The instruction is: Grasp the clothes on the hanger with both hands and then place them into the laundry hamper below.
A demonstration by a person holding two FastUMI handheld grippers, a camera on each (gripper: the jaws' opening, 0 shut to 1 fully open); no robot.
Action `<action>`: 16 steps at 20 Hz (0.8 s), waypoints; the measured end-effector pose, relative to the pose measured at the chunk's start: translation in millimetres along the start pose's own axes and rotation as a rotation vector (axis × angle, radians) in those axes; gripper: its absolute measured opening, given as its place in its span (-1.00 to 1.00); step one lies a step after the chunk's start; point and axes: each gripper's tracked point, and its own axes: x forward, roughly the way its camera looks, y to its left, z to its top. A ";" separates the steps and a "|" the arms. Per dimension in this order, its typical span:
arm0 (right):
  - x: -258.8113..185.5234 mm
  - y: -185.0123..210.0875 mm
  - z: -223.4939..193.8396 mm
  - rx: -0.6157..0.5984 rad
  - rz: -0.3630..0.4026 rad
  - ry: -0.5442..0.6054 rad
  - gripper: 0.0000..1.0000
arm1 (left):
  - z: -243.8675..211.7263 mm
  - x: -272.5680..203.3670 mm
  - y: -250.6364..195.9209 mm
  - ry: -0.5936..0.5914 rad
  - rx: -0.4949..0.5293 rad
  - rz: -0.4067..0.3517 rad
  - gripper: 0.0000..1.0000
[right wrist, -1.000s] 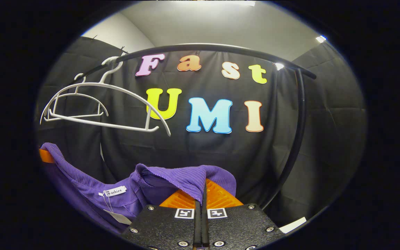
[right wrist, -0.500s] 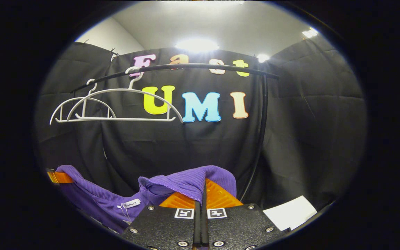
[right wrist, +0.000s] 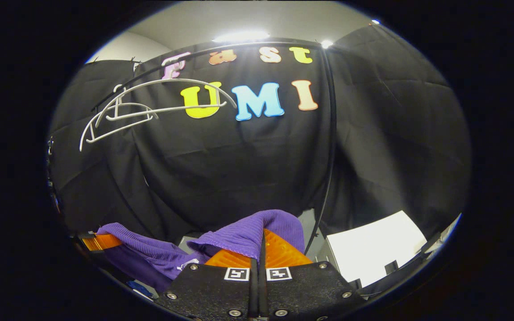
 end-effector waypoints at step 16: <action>64.9 -13.2 -146.1 0.063 -0.081 0.323 -1.00 | -161.4 73.7 35.4 0.271 0.042 -0.036 -0.97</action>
